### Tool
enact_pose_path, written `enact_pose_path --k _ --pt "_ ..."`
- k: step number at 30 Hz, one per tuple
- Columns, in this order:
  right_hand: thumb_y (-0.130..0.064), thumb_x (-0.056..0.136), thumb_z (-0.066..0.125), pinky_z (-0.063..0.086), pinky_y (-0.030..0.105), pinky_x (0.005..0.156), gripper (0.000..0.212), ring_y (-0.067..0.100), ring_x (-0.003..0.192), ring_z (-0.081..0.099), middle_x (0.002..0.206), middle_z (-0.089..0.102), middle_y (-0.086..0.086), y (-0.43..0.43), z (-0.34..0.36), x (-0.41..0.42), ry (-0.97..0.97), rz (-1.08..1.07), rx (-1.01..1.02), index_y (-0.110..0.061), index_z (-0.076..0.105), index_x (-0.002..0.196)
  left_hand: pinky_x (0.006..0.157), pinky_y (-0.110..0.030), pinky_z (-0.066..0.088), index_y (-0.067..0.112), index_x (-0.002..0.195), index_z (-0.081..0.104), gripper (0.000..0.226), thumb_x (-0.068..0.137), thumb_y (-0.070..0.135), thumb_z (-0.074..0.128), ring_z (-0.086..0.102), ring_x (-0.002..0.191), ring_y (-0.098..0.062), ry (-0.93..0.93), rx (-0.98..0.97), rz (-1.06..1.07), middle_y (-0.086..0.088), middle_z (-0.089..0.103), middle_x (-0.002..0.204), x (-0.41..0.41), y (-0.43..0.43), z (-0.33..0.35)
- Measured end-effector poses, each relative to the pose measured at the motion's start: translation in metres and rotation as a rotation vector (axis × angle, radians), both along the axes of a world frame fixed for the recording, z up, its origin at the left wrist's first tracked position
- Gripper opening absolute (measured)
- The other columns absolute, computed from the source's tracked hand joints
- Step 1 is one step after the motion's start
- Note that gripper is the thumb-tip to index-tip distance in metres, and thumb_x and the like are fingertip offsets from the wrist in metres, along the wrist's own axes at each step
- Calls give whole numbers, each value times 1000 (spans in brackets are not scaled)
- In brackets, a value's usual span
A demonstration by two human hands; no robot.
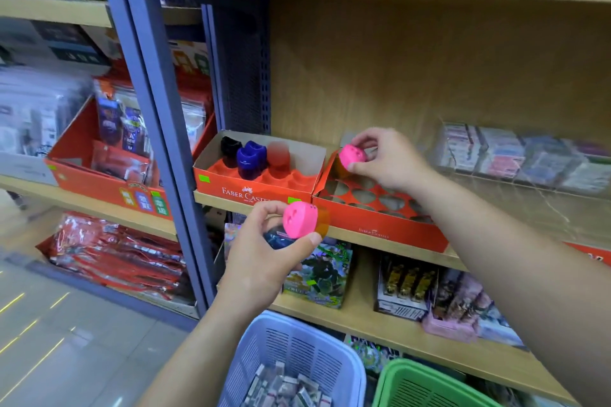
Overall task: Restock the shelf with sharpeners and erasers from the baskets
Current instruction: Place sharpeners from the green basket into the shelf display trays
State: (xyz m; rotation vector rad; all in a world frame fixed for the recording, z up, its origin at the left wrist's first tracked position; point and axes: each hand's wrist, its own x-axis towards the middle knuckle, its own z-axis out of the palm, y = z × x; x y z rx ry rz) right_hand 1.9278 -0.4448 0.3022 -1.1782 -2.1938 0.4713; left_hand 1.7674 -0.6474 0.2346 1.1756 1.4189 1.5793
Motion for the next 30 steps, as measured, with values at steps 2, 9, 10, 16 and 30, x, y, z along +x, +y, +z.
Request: enact_pose_path --k 2,9,10,16,30 --pt "-17 76 86 52 31 85 39 14 88 63 110 71 0 11 -8 -5 -61 -39 31 -21 68 110 60 -28 59 17 108 59 38 81 11 83 69 71 -17 13 -5 5 17 73 91 -3 2 -2" --pt "-21 75 87 46 25 80 38 16 90 67 107 72 -1 22 -22 -6 -101 -19 16 -22 71 110 56 -22 53 26 105 62 39 78 13 86 68 81 -23 -5 -6 23 12 74 96 -11 8 -8" --pt "-22 78 86 44 24 81 39 14 90 65 107 73 -1 21 -20 -7 -124 -6 31 -21 72 114 55 -22 53 28 105 63 39 78 13 86 69 83 -26 -1 -4 27 12 74 96 -12 9 -8" --pt "-35 87 75 36 26 82 38 20 100 55 107 60 4 23 -22 -16 -269 1 113 -22 72 123 56 -22 54 30 106 65 40 78 11 86 66 76 -22 19 25 38 9 74 94 -11 11 -9" --pt "-15 92 69 51 22 79 15 2 81 66 98 72 -10 -29 -16 16 133 -83 39 -27 71 100 98 -46 53 47 110 69 44 76 26 88 69 100 -11 130 71 57 15 74 105 -6 15 -9"
